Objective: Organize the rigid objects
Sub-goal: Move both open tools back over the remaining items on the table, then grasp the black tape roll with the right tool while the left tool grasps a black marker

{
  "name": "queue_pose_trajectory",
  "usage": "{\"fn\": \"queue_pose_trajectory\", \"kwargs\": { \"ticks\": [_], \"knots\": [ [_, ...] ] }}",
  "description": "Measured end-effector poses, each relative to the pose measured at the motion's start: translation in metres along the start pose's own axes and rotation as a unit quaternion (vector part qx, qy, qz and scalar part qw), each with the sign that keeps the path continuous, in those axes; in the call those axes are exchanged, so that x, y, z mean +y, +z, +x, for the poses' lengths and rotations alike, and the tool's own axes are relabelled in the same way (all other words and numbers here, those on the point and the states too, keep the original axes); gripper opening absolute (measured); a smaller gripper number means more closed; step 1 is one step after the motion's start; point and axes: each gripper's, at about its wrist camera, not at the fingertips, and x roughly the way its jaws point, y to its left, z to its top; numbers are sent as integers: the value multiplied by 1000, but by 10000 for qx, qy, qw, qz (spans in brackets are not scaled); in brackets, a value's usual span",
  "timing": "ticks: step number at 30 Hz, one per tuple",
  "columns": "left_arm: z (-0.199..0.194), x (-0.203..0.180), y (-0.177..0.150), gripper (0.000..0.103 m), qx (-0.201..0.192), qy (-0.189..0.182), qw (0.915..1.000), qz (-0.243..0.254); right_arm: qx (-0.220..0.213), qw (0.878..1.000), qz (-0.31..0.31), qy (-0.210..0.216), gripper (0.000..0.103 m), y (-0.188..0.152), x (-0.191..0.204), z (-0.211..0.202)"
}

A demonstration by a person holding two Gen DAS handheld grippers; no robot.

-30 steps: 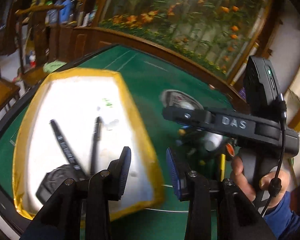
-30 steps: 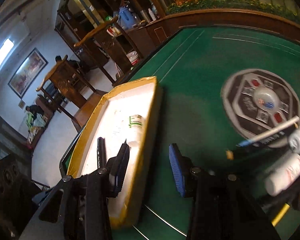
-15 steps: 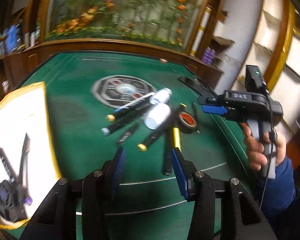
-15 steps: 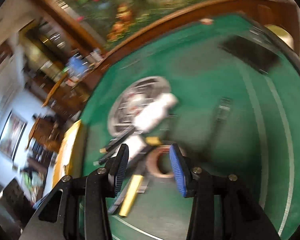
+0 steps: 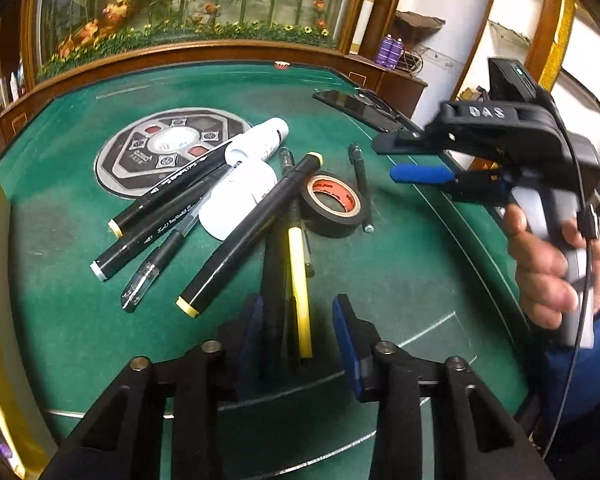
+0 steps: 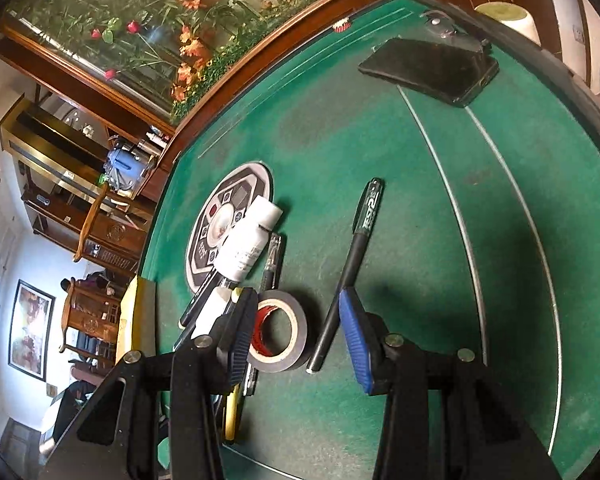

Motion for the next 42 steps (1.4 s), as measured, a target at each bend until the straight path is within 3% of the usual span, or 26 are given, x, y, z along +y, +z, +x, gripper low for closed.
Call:
{"fn": "queue_pose_trajectory", "kwargs": {
  "ticks": [4, 8, 14, 17, 19, 20, 26, 34, 40, 42],
  "knots": [
    [-1, 11, 2, 33, -25, -233, 9995, -217, 34, 10000, -72, 56, 41, -3, 4, -3],
    [10, 14, 4, 33, 105, 4, 9997, -209, 69, 9999, -122, 97, 41, -4, 7, -2],
    [28, 8, 22, 33, 175, 7, 9997, -181, 106, 9995, -300, 14, 41, -7, 14, 1],
    [35, 6, 27, 26, 165, 183, 9996, -168, 216, 9984, -518, -40, 41, -8, 20, 7],
    [31, 4, 20, 24, 156, 253, 9995, -92, 267, 9970, -720, -108, 48, -11, 27, 10],
    [28, 6, 17, 24, 159, 222, 9995, -146, 254, 9957, -875, -192, 54, -13, 32, 10],
    [3, 25, -9, 24, 99, 57, 9983, -567, 50, 9835, -1710, -595, 69, -26, 56, 13],
    [-2, 35, -14, 24, 163, -292, 9953, -904, 191, 9714, -2172, -944, 69, -36, 62, 34],
    [1, 38, -8, 25, 165, -298, 9943, -1014, 68, 9580, -2498, -1404, 69, -43, 66, 45],
    [3, 35, -6, 26, 176, -205, 9955, -913, 25, 9531, -2630, -1500, 63, -46, 69, 46]
  ]
}}
